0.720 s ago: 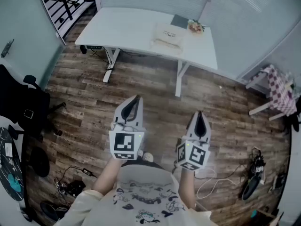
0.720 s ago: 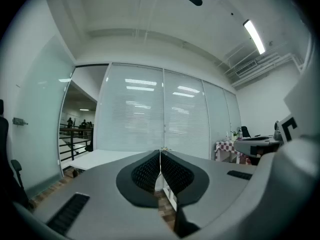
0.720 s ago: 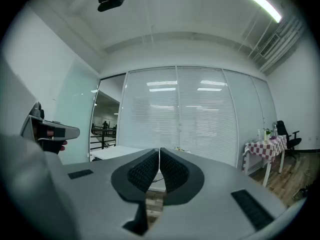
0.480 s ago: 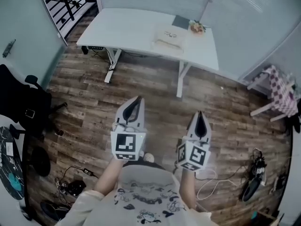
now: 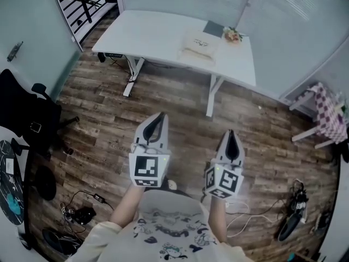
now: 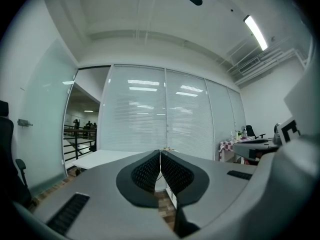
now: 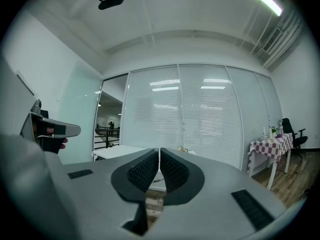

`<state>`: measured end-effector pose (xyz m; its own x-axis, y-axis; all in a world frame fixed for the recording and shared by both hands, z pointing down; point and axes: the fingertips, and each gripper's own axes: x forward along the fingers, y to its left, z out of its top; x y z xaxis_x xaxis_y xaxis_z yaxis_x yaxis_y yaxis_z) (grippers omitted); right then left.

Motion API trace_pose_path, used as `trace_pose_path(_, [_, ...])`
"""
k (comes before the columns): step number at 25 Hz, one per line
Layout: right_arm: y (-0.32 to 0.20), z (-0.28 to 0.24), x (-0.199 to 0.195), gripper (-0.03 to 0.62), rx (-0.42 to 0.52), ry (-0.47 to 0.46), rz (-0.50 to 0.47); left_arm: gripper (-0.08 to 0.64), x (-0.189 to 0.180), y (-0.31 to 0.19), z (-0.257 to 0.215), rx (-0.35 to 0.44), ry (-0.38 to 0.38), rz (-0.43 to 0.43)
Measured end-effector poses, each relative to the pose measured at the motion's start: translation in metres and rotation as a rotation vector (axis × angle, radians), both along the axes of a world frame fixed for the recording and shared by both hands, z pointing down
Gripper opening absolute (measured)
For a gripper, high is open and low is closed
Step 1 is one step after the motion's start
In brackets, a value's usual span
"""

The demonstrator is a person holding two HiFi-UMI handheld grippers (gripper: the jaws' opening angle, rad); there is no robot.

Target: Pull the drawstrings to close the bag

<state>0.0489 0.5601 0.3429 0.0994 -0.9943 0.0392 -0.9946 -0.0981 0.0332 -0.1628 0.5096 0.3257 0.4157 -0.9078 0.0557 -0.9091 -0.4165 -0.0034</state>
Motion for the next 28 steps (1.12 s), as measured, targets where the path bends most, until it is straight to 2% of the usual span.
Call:
trace_pose_path(6, [-0.009, 0.010, 0.002, 0.021, -0.020, 0.004, -0.015, 0.044, 0.003, -0.007, 0.014, -0.032, -0.013, -0.010])
trace_pose_path(12, [-0.045, 0.019, 0.009, 0.021, -0.046, 0.012, -0.012, 0.044, 0.007, -0.044, 0.021, -0.041, -0.019, -0.015])
trace_pose_path(20, [-0.130, 0.018, 0.013, 0.021, -0.043, 0.028, 0.006, 0.044, 0.015, -0.135, 0.024, -0.048, -0.024, 0.018])
trace_pose_path(28, [-0.224, 0.018, 0.007, 0.021, -0.051, 0.029, 0.032, 0.044, 0.007, -0.235, 0.019, -0.043, -0.021, 0.042])
